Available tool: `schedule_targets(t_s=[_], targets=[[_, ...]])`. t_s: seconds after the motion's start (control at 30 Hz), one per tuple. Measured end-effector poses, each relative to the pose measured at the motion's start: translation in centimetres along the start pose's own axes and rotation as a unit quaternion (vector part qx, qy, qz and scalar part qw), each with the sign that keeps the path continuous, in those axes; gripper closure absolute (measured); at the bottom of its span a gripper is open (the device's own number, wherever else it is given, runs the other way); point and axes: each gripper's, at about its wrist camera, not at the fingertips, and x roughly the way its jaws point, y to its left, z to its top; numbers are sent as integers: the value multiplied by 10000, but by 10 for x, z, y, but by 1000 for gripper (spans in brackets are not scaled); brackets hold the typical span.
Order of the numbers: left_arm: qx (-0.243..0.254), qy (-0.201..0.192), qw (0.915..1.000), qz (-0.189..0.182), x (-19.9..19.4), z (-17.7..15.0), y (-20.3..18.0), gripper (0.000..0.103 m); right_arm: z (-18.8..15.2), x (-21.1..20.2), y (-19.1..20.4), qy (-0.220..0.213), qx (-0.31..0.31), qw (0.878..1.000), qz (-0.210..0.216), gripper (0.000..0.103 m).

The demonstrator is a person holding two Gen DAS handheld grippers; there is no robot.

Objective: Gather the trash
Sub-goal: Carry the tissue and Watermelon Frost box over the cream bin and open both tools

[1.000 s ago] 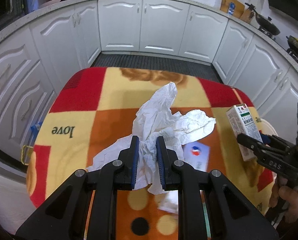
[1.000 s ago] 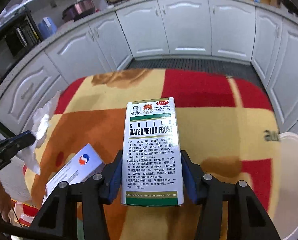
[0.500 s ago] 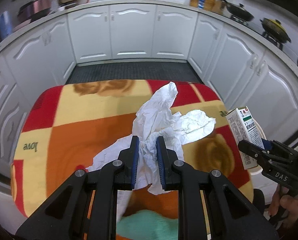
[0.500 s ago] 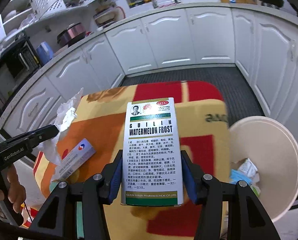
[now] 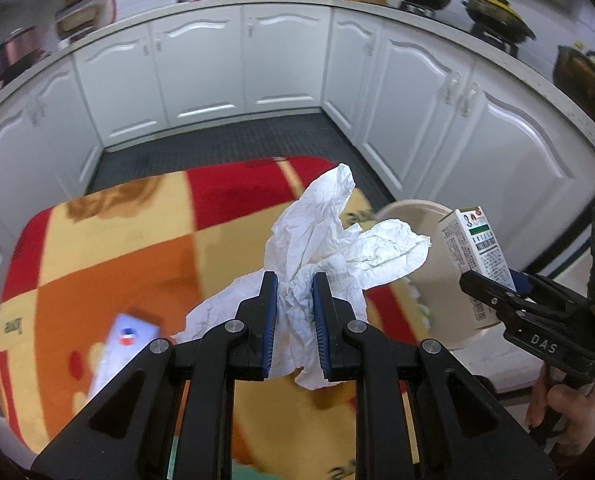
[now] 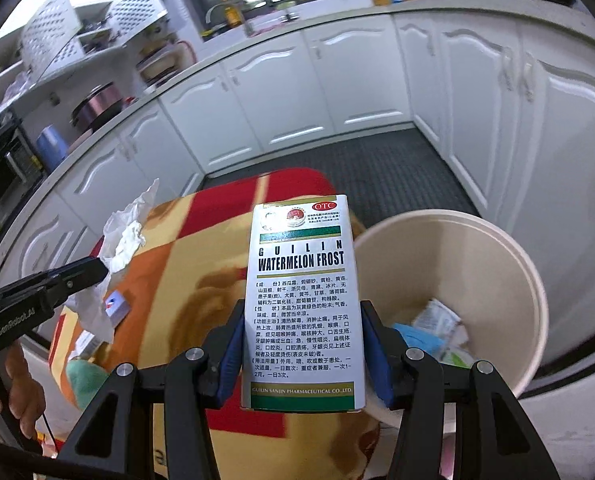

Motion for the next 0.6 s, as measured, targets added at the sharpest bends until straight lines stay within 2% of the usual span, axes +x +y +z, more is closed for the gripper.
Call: schedule_targets(t_s=[0.3,0.6], targets=[[332,231,9989,-251,37,9,-59,88,-8,-4,-47,26,352,9988,-343,52],[239,489,9971,-536,74,10,-89,88,-20,13,-85,245,673,9959,-544,52]])
